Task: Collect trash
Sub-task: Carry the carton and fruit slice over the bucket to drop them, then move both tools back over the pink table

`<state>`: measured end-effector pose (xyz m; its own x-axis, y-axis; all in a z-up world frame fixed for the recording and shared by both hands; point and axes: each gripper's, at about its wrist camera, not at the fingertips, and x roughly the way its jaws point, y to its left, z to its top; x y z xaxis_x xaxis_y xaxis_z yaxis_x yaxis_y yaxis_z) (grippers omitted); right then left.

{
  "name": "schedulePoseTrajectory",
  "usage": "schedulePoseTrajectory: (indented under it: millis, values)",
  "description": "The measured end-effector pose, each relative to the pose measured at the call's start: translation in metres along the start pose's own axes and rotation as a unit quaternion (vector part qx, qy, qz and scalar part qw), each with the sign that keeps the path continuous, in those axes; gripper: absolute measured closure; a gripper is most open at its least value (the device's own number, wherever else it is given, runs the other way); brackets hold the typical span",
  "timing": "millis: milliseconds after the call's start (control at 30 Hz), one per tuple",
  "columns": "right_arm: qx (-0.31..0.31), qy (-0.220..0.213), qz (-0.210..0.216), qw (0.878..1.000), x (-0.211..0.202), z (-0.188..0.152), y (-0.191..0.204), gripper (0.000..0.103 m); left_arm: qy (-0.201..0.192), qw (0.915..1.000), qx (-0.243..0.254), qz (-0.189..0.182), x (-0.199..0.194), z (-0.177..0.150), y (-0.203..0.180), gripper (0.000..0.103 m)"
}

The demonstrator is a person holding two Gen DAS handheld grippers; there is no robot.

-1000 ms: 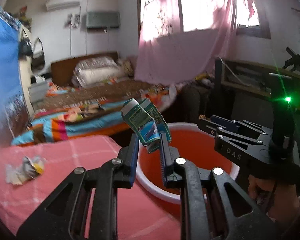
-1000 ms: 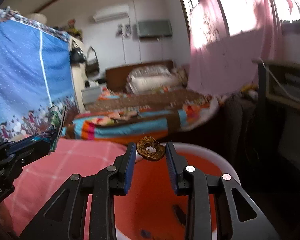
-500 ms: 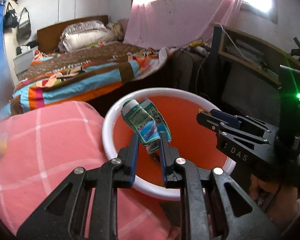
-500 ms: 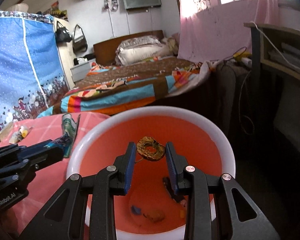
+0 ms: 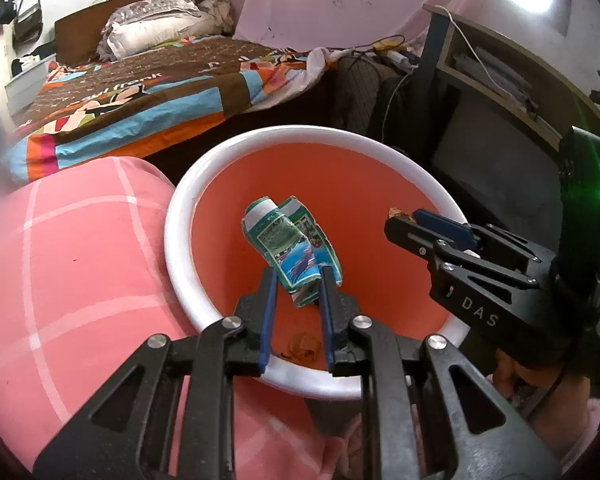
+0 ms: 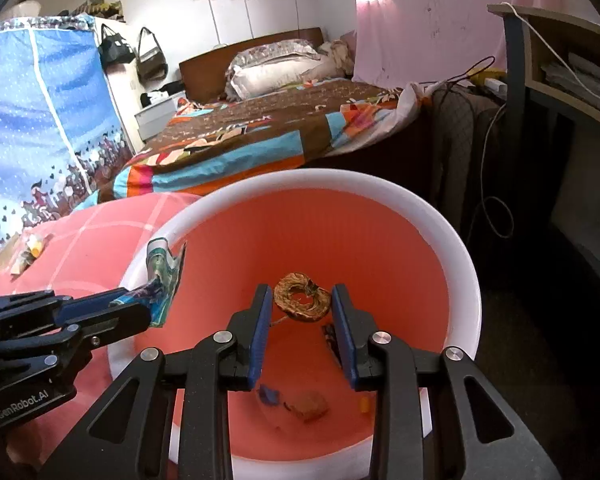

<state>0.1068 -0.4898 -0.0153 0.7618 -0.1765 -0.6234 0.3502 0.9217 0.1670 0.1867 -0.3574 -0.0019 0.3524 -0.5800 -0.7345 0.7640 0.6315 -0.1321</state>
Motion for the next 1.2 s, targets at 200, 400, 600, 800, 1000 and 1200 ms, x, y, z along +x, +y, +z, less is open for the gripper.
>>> schedulePoseTrajectory:
  millis: [200,400,600,800,1000,1200]
  values:
    - [0.002,0.013,-0.003,1.0,0.004,-0.001,0.001,0.074,0.008,1.0,-0.003,0.003,0.003,0.003,0.003,0.077]
    - [0.003,0.015,-0.006,1.0,0.004,0.001,0.002,0.074,0.009,0.9998,-0.019,0.006,0.0,0.002,0.01,0.075]
    - [0.004,0.008,-0.008,1.0,0.001,0.003,0.004,0.061,0.005,0.999,-0.045,0.001,-0.007,0.0,0.02,0.068]
    - [0.003,-0.003,-0.013,1.0,-0.003,0.006,0.009,0.058,-0.014,0.9986,-0.05,0.01,-0.022,-0.002,0.025,0.057]
    - [0.002,-0.019,-0.017,1.0,-0.009,0.011,0.018,0.048,-0.046,0.9965,-0.065,0.024,-0.041,-0.002,0.037,0.043]
    - [0.009,-0.065,-0.002,0.998,-0.027,0.023,0.03,0.025,-0.118,0.9845,-0.109,0.071,-0.071,-0.008,0.056,0.009]
